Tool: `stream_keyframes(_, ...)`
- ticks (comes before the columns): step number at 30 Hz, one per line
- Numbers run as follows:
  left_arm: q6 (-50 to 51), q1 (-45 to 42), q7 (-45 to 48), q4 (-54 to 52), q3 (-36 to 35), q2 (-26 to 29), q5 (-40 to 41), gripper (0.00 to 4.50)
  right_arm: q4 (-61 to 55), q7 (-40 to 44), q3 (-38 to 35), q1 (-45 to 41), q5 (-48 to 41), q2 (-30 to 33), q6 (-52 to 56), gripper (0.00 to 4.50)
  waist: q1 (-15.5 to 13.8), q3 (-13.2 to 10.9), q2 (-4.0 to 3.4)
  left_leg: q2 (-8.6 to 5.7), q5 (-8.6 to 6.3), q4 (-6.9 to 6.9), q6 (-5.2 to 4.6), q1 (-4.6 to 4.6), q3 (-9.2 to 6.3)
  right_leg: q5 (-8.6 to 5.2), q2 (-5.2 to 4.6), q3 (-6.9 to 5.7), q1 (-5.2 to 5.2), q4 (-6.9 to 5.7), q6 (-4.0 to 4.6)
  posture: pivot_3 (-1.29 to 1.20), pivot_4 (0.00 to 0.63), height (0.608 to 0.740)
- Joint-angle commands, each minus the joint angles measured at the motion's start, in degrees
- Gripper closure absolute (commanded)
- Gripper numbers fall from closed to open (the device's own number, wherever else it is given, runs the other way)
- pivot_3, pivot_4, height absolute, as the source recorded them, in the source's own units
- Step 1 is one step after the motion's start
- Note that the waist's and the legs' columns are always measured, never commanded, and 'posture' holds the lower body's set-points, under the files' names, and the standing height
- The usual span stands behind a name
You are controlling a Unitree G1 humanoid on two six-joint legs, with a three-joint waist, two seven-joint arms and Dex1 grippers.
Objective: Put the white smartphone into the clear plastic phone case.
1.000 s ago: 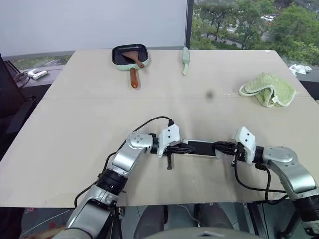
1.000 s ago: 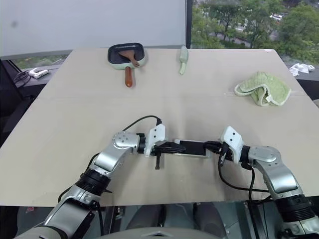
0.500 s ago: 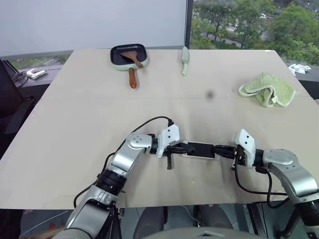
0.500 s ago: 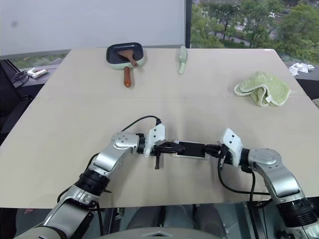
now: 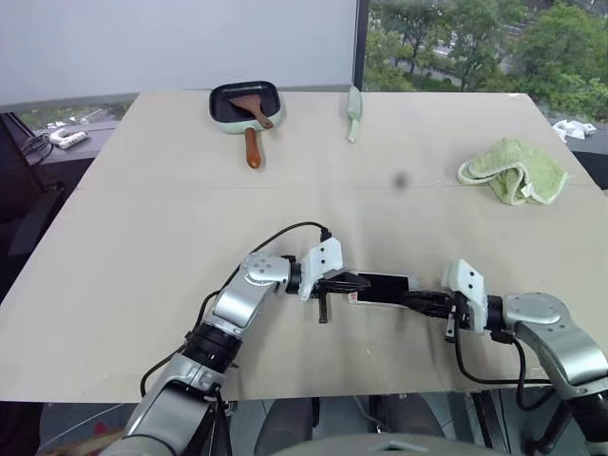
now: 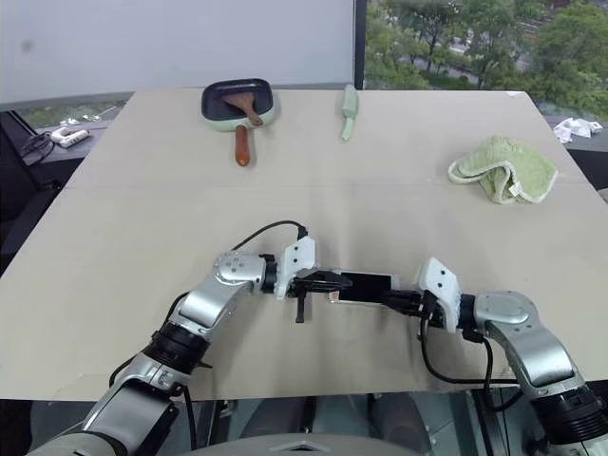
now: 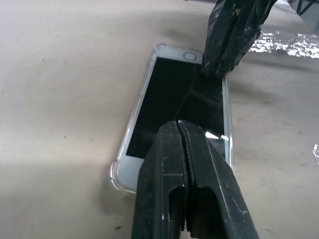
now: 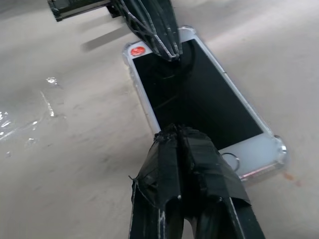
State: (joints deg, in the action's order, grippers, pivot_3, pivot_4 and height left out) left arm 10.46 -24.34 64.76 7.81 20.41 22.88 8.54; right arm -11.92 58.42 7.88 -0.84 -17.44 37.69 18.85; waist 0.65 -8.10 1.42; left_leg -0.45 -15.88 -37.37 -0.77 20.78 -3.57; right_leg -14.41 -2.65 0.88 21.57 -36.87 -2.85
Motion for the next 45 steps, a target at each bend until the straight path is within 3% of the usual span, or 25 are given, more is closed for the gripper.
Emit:
stream_keyframes(1, -0.4, -0.2, 0.1, -0.7, 0.0, 0.0, -0.1, 4.5, 6.9, -1.5, 5.1, 2.9, 5.1, 1.6, 5.1, 4.47, 0.0, 0.0, 0.0, 0.0, 0.0, 0.0, 0.0, 0.0, 0.0, 0.0, 0.0, 0.0, 0.0, 0.0, 0.0, 0.0, 0.15, 0.74)
stream_keyframes(7, -0.4, -0.1, 0.2, -0.9, 0.0, 0.1, -0.2, 4.5, 7.7, -3.2, 5.3, 2.4, 5.3, 1.6, 6.3, 4.47, 0.0, 0.1, 0.09, 0.0, 0.01, -0.07, 0.0, -0.05, 0.01, -0.01, -0.01, 0.02, -0.05, 0.0, 0.0, 0.0, 0.15, 0.74)
stream_keyframes(12, -0.4, -0.1, 0.1, -0.9, 0.0, 0.0, -0.2, 4.5, 5.1, -2.6, 1.5, 2.1, -1.1, -2.4, 3.5, 4.47, 0.1, 0.0, 0.11, 0.0, 0.01, -0.09, 0.0, -0.05, 0.01, -0.01, -0.02, 0.03, -0.05, 0.0, 0.0, 0.0, 0.15, 0.74)
stream_keyframes(18, 1.0, 1.3, -1.9, -3.7, -2.7, -1.4, 3.0, 4.5, 2.5, -3.8, -4.3, 0.2, -6.7, -6.7, 0.9, 4.47, 0.2, -0.4, -0.39, 0.05, 0.01, -0.06, 0.0, 0.12, 0.05, 0.02, 0.0, 0.06, 0.12, 0.0, 0.0, 0.0, 0.15, 0.74)
stream_keyframes(23, 1.0, 4.9, -4.2, -7.7, -7.5, -1.1, 6.4, 4.5, 0.3, -2.7, -7.1, 1.2, -8.7, -5.9, 0.1, 4.47, 0.0, -0.7, -0.66, -0.01, 0.01, -0.06, 0.0, 0.38, 0.02, 0.03, -0.06, 0.03, 0.32, 0.0, -0.02, 0.0, 0.15, 0.74)
stream_keyframes(24, 0.6, 6.0, -3.9, -9.2, -8.5, -0.3, 7.3, 3.98, 0.2, -2.3, -7.8, 1.8, -8.9, -5.6, -0.6, 3.9, 0.0, -0.7, -0.67, -0.01, 0.01, -0.05, 0.0, 0.48, 0.01, 0.03, -0.08, 0.03, 0.45, 0.0, -0.02, 0.0, 0.15, 0.74)
stream_keyframes(26, -0.2, 8.8, -3.5, -12.5, -10.9, 1.6, 8.8, 3.33, -0.2, -1.8, -9.7, 3.5, -9.8, -5.0, -1.4, 3.2, 0.0, -0.7, -0.68, -0.01, 0.01, -0.06, 0.01, 0.85, -0.07, 0.04, -0.07, 0.02, 0.77, -0.01, -0.01, 0.0, 0.15, 0.74)
stream_keyframes(27, 0.4, 10.5, -3.3, -14.4, -12.3, 2.9, 10.0, 2.75, -0.4, -1.5, -11.0, 4.6, -10.6, -4.7, -1.7, 2.63, -0.1, -0.7, -0.68, -0.02, 0.02, -0.07, 0.02, 1.08, -0.04, 0.05, -0.09, 0.03, 1.03, -0.08, -0.01, 0.0, 0.15, 0.74)
stream_keyframes(33, 1.1, 22.2, -4.1, -22.7, -19.7, 9.4, 14.0, 0.02, -0.7, 3.7, -18.5, 13.4, -12.1, 0.5, -6.1, 0.0, -0.3, -0.9, -0.85, -0.05, 0.01, -0.04, 0.01, 1.17, 0.0, 0.03, -0.42, 0.08, 1.1, 0.03, -0.01, 0.0, 0.15, 0.74)
stream_keyframes(39, 0.0, 31.8, -5.1, -25.5, -26.4, 14.4, 14.1, 0.02, 4.5, 6.7, -25.9, 18.7, -9.9, 4.3, -14.8, 0.0, -0.5, -1.0, -0.94, -0.03, 0.01, -0.07, 0.01, 1.1, 0.08, 0.02, -0.35, 0.04, 1.07, 0.01, 0.01, 0.0, 0.15, 0.74)
stream_keyframes(45, -1.9, 36.4, -5.0, -26.0, -28.7, 17.0, 13.7, 0.02, 7.2, 9.1, -28.8, 18.9, -12.0, 5.8, -15.6, 0.0, -0.3, -1.1, -1.01, -0.02, 0.02, -0.11, 0.0, 0.96, 0.21, -0.01, -0.19, 0.11, 0.96, -0.01, 0.07, 0.0, 0.15, 0.74)
